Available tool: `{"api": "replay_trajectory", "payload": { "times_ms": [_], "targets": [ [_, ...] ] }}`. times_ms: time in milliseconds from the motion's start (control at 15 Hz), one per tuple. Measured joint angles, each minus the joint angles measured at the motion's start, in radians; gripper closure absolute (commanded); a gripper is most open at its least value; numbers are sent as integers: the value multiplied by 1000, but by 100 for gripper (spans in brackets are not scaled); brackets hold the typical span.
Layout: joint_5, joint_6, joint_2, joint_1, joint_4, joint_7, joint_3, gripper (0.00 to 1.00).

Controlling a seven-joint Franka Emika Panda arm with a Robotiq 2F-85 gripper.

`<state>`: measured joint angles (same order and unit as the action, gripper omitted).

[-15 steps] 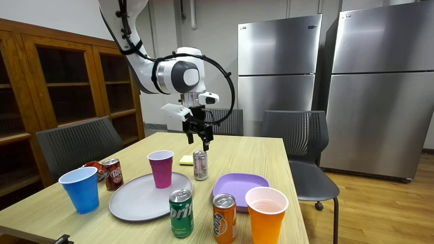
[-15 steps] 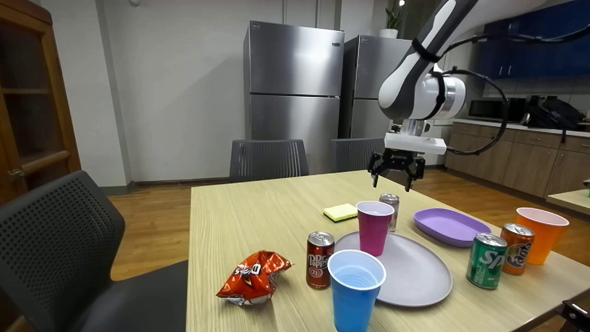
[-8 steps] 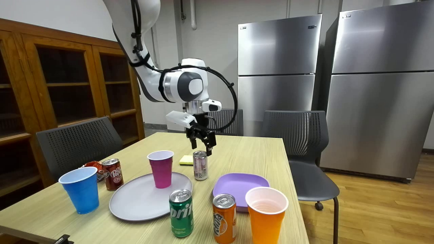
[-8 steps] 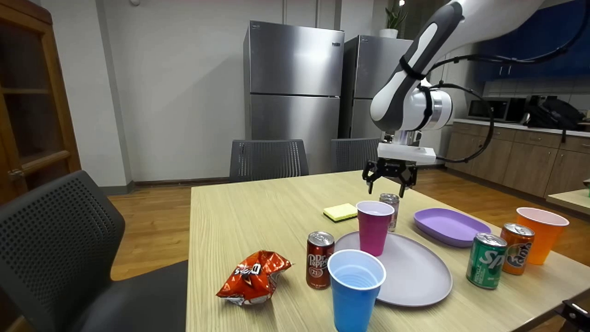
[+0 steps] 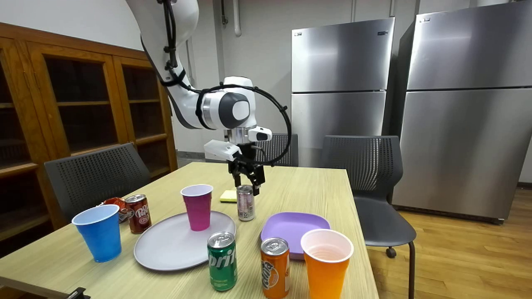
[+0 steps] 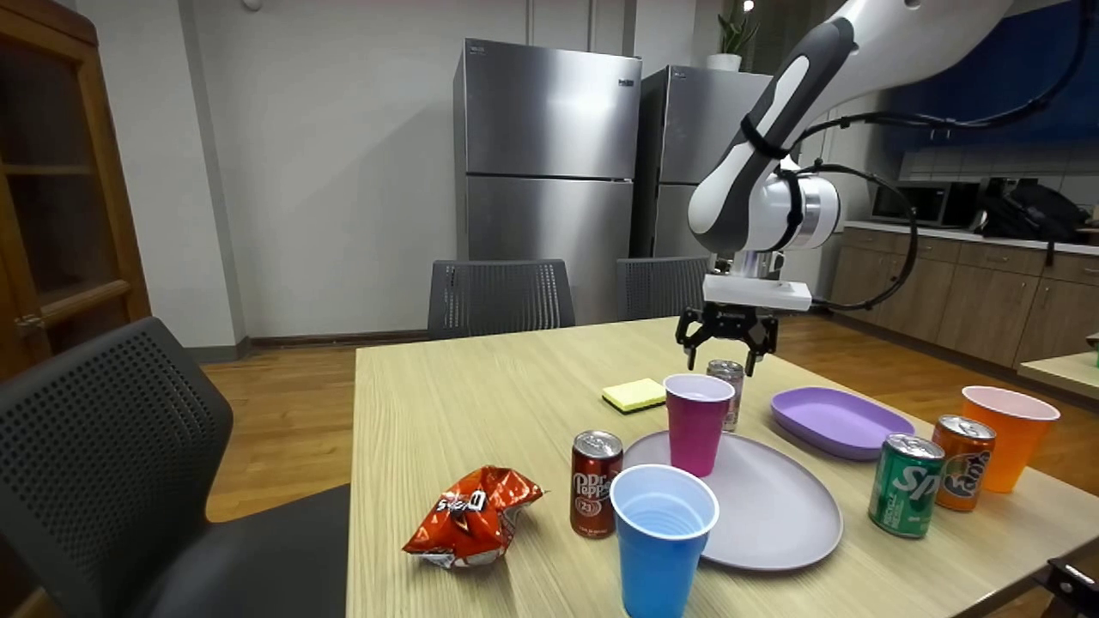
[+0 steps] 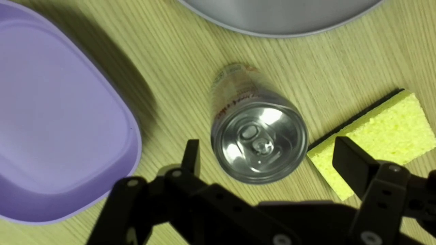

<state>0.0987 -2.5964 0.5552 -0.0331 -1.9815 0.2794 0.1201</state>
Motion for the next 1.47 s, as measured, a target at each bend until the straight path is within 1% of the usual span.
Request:
{"api": "replay_trajectory", "payload": {
  "times_ms": [67,200,267,333,400,467,1000,1467],
  "targets": [
    [0,3,0,0,0,0,0,28],
    [0,9,0,0,0,0,0,34],
    [0,10,0,0,0,0,0,40],
    [0,11,0,0,0,0,0,50],
    [0,11,0,0,-1,0,0,57],
    [0,11,0,0,-1,0,1,62],
    [0,11,-10,0,-13,0,3,62],
    [33,11,-104,-16,-82,0,21,62]
  ]
}}
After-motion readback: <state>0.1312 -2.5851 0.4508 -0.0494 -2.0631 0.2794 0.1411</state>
